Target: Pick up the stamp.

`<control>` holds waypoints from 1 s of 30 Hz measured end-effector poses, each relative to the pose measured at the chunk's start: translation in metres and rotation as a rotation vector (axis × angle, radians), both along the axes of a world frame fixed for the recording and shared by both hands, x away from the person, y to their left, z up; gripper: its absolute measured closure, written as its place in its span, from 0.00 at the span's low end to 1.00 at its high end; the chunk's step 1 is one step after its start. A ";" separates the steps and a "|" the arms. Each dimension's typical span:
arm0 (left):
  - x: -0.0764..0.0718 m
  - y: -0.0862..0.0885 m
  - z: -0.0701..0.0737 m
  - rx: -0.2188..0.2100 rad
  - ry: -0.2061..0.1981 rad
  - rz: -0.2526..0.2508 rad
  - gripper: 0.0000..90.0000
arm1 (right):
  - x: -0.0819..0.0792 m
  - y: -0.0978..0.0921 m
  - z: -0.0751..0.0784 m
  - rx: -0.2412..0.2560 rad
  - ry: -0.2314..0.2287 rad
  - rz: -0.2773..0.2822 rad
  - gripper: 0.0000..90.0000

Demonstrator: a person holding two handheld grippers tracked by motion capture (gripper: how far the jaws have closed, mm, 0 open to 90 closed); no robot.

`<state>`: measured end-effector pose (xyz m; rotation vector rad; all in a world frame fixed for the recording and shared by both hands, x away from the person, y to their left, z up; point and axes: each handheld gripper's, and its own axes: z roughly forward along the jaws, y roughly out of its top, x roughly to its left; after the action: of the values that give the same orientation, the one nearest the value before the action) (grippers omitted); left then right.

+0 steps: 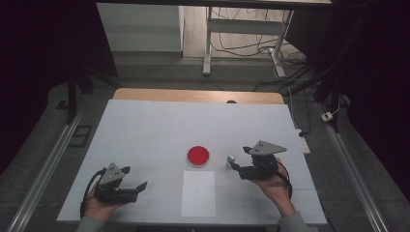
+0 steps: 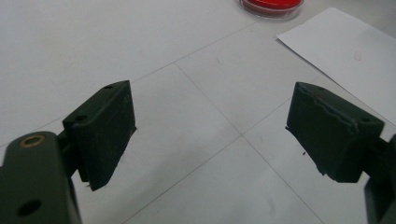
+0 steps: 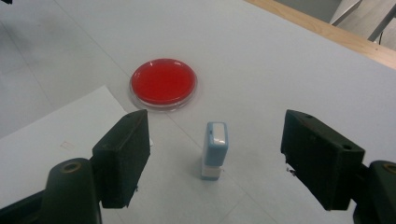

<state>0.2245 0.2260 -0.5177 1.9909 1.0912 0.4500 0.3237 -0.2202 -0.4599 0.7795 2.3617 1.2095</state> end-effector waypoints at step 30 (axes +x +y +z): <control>0.001 0.000 -0.003 0.009 0.009 -0.001 0.18 | 0.024 0.020 -0.033 -0.082 0.060 -0.029 0.48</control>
<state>0.2256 0.2259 -0.5203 2.0028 1.0958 0.4470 0.3472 -0.2002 -0.4925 0.8306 2.4228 1.0844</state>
